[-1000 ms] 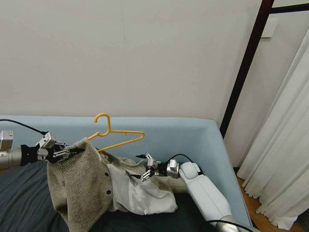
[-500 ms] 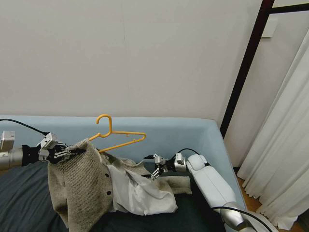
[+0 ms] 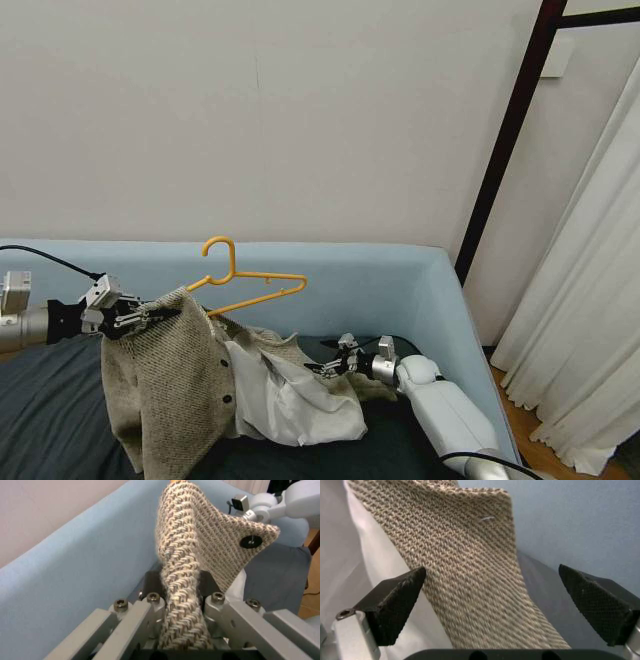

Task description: Pick up the clothes from the sofa and hang them on the clothes hanger.

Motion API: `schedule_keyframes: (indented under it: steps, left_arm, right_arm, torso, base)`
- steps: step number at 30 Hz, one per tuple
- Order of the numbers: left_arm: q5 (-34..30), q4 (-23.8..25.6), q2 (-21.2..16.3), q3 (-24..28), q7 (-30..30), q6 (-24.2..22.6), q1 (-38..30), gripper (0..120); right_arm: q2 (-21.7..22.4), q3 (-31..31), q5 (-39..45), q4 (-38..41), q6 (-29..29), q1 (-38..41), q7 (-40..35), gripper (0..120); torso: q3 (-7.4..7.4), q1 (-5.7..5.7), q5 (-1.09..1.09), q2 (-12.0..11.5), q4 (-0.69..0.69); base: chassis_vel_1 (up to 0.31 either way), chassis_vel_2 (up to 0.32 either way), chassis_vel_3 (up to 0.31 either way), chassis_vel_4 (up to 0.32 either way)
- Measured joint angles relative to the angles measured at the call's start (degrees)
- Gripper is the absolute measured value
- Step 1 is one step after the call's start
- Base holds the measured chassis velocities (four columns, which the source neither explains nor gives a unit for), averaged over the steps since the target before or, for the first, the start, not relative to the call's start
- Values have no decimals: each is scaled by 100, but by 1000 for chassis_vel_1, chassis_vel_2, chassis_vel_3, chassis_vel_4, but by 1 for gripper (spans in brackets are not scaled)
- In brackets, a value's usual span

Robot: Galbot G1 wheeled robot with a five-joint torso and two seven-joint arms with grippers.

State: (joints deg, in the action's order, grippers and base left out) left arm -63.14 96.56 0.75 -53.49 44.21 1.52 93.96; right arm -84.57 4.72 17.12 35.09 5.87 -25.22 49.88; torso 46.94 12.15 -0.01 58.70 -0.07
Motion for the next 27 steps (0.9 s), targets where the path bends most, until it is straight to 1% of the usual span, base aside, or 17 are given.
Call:
schedule_keyframes:
  steps: [5,12,20,21,23,24,27]
  left_arm:
    - [1,-2,-1,-3,3,1,-2,8]
    - [12,-37,12,-4,4,12,-2,8]
    - [19,-54,15,-4,3,31,0,8]
    - [19,-59,15,-4,1,33,0,8]
    - [20,-59,18,-4,0,35,0,8]
    - [20,-59,18,-4,0,35,0,8]
    - [31,-63,37,-4,-2,40,-1,8]
  right_arm:
    - [-159,-43,-58,-47,-14,-70,-135,100]
    - [-277,-79,-14,14,-29,-138,392,100]
    - [-322,-86,-316,-3,15,-202,531,98]
    - [-322,-81,-337,-14,21,-201,541,97]
    - [-308,-72,-340,-20,27,-195,549,90]
    - [-308,-72,-340,-20,27,-195,549,90]
    - [-241,-66,-325,12,42,-195,596,77]
  torso:
    - [0,0,0,0,-2]
    - [0,0,0,0,-1]
    - [0,0,0,0,-2]
    - [0,0,0,0,-2]
    - [0,0,0,0,-2]
    - [0,0,0,0,-2]
    - [0,0,0,0,-2]
  base:
    - [0,0,0,0]
    - [0,0,0,0]
    - [0,0,0,0]
    - [0,0,0,0]
    - [0,0,0,0]
    - [0,0,0,0]
    - [0,0,0,0]
